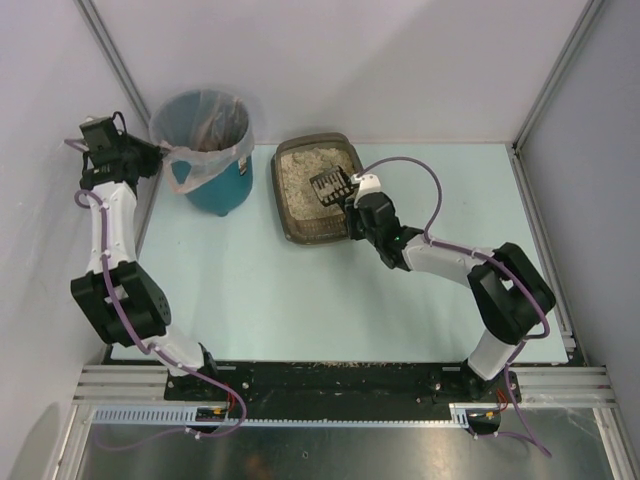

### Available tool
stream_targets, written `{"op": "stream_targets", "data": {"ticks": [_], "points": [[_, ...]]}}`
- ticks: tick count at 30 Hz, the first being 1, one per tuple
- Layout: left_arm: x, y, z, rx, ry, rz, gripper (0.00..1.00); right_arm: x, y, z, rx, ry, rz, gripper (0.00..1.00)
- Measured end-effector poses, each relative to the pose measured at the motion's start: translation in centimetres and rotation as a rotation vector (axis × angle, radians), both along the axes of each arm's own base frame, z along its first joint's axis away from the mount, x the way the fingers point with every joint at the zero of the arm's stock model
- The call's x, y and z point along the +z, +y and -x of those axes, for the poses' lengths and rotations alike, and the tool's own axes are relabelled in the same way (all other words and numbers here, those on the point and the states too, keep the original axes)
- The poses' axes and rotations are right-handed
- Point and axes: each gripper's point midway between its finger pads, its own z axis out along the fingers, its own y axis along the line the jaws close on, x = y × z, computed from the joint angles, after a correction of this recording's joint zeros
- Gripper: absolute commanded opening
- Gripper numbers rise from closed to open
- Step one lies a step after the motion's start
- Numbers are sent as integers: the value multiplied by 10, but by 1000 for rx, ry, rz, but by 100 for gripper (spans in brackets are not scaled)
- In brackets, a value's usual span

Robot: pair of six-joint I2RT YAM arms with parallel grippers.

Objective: Clean the litter box

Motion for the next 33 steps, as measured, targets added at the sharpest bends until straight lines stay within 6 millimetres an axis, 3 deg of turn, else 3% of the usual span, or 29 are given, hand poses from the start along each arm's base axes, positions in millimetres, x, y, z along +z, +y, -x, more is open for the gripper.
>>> {"op": "stream_targets", "data": {"ticks": [14,20,25,33], "points": [[0,-9,14,24,19,75,0,11,1,-3,10,-39,-1,0],[7,-40,29,-18,7,98,0,12,4,0,24,-38,-1,0],[14,-71,37,-80,-8,114,0,13,-11,-11,-28,-35,-14,0],[13,-81,45,-97,-5,143,0,13,0,-3,-1,-23,-34,0]]}}
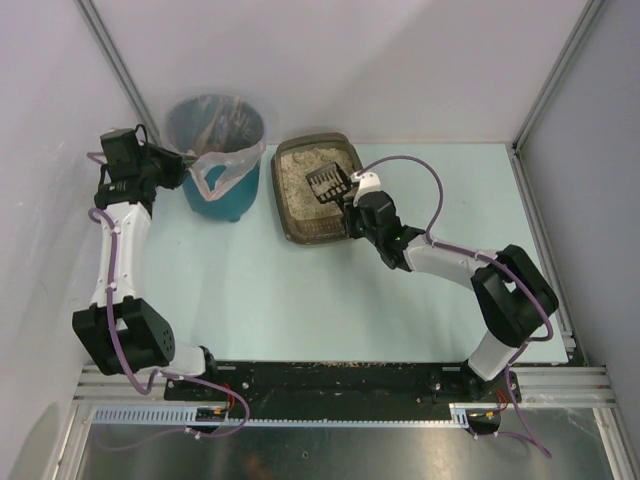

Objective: Clean the litter box

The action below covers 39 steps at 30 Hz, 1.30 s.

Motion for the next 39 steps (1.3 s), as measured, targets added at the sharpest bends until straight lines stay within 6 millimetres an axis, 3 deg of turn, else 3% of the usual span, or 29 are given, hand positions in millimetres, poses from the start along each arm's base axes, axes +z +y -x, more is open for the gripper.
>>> {"op": "stream_targets", "data": {"ticks": [8,13,18,22,27,29,33,39], "points": [[-8,-3,12,-1,5,7,0,-2,16,14,48,8,10,0],[-13,-4,22,-17,-6,-35,2,-2,8,9,29,-7,37,0],[-15,-1,27,-37,-40,-107,22,-4,3,5,24,6,27,0],[-19,3,32,-50,-49,-183,32,-5,12,15,45,21,34,0],[-20,11,38,-58,-50,-276,33,-6,3,10,22,37,28,0],[-21,13,38,-65,-48,-298,32,-6,10,16,49,32,47,0],[-28,20,30,-80,-25,-306,45,-7,21,26,76,44,46,0],[-31,21,28,-107,-18,-316,62,4,10,23,24,32,43,0]]}}
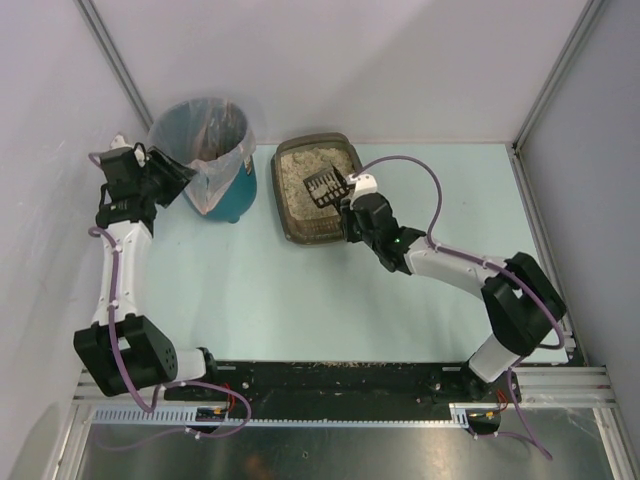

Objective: Clean the litter box

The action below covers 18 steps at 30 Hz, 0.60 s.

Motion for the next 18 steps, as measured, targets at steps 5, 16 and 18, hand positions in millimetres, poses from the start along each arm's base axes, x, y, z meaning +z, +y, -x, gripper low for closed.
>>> {"op": "stream_targets", "data": {"ticks": [5,16,18], "points": [[6,1,5,-22,-18,-52,74,32,0,3,-3,-73,-1,0],[33,23,22,35,-45,-236,89,79,-11,3,-45,-141,-13,0],[35,29,20,48,-38,-245,89,82,-12,3,-48,-146,-16,0]]}}
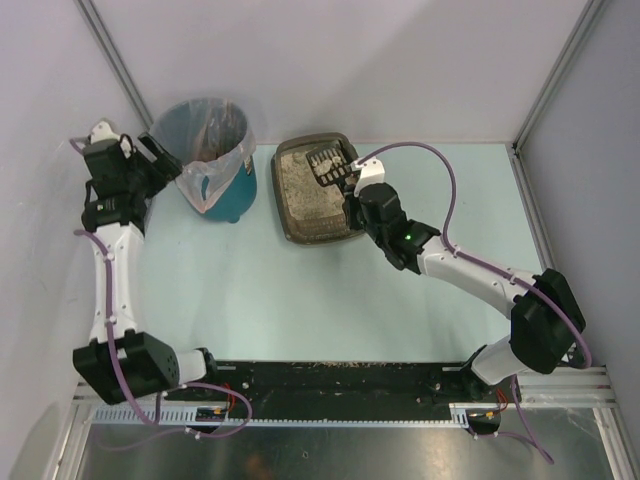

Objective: Clean the litter box

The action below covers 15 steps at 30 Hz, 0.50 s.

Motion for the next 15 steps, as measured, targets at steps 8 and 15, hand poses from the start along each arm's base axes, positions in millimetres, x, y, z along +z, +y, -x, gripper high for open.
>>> {"op": "stream_targets", "data": {"ticks": [8,15], "points": [[6,40,-39,85,16,-5,86,-1,10,10,23,5,6,0],[-23,54,-69,90,83,43,72,0,17,16,43,3,7,0]]}}
